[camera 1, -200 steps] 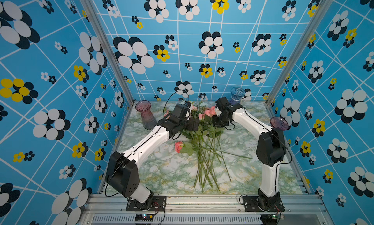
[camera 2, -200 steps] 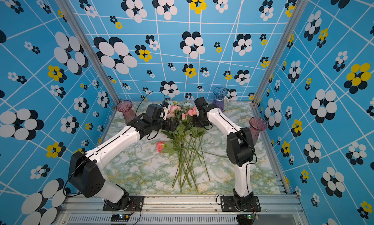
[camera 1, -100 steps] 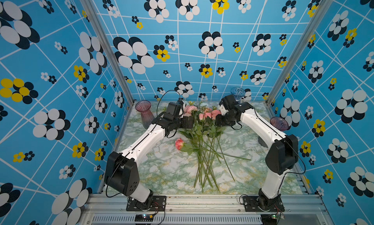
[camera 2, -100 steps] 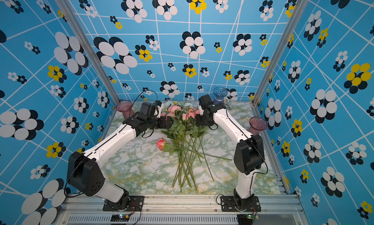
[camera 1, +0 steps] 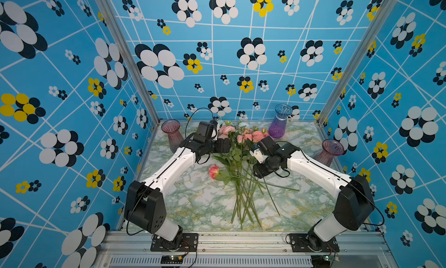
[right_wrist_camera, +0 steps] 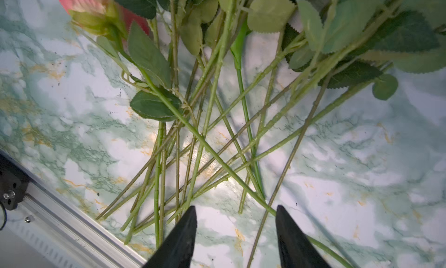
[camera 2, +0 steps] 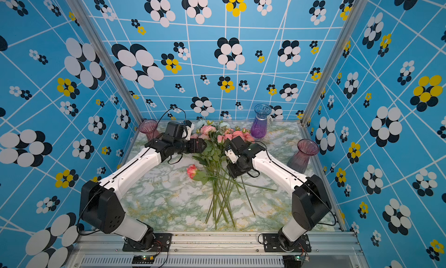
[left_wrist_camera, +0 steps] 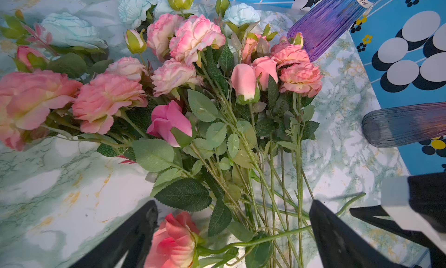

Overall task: Place the pink flowers into the vase
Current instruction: Pick up the flower at the center of the board.

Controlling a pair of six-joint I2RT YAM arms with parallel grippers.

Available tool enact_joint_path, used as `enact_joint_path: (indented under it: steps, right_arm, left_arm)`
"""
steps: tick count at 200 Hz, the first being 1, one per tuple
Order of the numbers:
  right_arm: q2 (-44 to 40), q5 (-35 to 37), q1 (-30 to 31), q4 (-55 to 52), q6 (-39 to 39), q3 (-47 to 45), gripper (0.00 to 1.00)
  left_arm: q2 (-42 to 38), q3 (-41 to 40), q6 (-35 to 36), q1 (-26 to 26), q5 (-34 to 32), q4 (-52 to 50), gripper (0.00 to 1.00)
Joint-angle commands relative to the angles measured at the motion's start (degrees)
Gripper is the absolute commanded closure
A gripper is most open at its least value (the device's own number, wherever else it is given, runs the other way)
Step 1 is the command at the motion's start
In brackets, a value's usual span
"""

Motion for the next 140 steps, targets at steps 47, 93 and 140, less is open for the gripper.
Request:
enact_joint_path:
  steps: [47,93,140]
  right_arm:
    - [7.9,0.0,4.2,2.1,-7.0,2.4,0.51]
    - [11.4,1.7,4.5,2.7,-8.8,2.2,0.53]
    - [13.9,2.0,4.7,2.2,-9.7,3.0,0.6]
  left_arm:
    - [-1.9,1.1,-0.6,1.1,1.4,-1.5,0.0]
    - [-2.4,0.7,-0.4,1.9,1.4,-1.7,0.01]
    - [-2.9,0.6,-0.4,2.4,1.6,-1.7,0.01]
